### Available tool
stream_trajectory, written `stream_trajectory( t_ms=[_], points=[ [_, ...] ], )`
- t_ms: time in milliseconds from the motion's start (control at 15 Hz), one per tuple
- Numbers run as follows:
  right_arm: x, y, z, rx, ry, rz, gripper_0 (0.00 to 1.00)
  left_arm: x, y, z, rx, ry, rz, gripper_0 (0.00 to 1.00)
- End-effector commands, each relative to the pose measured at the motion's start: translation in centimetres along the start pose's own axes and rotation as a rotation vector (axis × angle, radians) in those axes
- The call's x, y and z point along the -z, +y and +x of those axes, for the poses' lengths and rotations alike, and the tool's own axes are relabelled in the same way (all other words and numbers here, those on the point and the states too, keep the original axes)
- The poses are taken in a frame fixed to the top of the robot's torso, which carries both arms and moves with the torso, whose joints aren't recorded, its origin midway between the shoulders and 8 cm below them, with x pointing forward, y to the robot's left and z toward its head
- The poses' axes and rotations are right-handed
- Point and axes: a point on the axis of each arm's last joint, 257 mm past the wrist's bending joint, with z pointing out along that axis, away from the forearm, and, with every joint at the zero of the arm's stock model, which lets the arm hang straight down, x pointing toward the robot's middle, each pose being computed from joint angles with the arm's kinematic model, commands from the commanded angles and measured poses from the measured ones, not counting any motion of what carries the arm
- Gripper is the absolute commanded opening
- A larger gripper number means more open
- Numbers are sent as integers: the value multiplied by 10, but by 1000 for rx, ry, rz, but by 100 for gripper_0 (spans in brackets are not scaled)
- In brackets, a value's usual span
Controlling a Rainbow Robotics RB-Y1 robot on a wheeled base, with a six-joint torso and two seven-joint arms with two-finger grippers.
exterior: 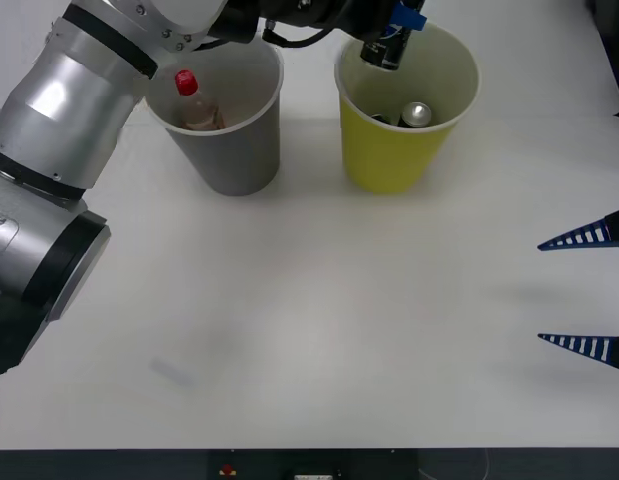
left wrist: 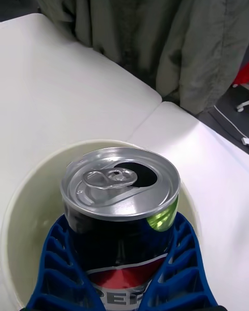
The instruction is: Put the can into the green bin and the plastic bottle into the gray bin
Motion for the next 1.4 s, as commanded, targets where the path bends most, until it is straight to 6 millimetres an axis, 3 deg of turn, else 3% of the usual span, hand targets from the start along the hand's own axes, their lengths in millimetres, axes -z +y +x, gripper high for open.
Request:
stream_trajectory(
  t_ms=[67, 400, 467, 533, 600, 1000, 1200, 1400],
  points=[
    [0, 0, 0, 0, 0, 0, 100, -20, -1, 6, 3, 18, -19, 0],
    [0, 0, 0, 0, 0, 0, 100, -28, -7, 17, -20, 48, -17, 0],
    [0, 0, 0, 0, 0, 0, 100, -28, -7, 18, -21, 50, -15, 11],
    [0, 0, 0, 0, 0, 0, 100, -28, -7, 18, -51, 50, -16, 95],
    [0, 0, 0, 0, 0, 0, 100, -28, -7, 19, -57, 53, -14, 100],
    [0, 0, 0, 0, 0, 0, 100, -20, -18, 15, -74, 31, 65, 100],
    [0, 0, 0, 0, 0, 0, 100, -1, -20, 10, -89, -32, 145, 100],
    [0, 0, 0, 0, 0, 0, 100, 34, -22, 28, -145, -107, 212, 100]
  ],
)
